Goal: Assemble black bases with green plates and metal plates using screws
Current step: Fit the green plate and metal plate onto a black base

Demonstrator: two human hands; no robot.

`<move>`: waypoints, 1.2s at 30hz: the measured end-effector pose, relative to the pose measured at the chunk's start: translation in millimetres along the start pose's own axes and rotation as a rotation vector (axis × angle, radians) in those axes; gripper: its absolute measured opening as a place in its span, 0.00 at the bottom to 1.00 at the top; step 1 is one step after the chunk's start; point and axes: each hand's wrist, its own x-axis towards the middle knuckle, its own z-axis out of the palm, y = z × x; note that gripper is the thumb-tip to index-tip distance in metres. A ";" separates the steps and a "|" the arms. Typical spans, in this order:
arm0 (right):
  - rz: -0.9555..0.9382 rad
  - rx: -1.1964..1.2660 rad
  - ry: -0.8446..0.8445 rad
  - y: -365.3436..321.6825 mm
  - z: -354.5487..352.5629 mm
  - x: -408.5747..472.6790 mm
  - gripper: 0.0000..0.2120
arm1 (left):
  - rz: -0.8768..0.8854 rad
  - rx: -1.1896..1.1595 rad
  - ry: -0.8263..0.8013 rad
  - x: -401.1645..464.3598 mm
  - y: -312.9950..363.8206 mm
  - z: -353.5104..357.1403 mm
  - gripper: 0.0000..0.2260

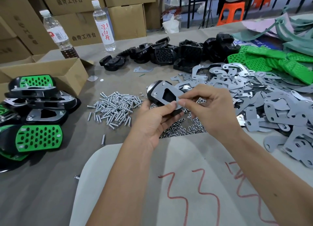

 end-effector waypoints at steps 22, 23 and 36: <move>0.094 -0.016 -0.072 2.0 -3.6 2.1 0.06 | 0.009 -0.012 0.023 3.7 -4.5 -0.1 0.18; 0.079 -0.023 -0.081 2.3 -4.2 2.2 0.05 | 0.010 -0.011 0.023 3.8 -4.8 -0.1 0.18; -0.268 -0.514 0.014 5.0 -1.7 3.5 0.09 | 0.034 -0.006 0.123 5.9 -7.4 5.5 0.17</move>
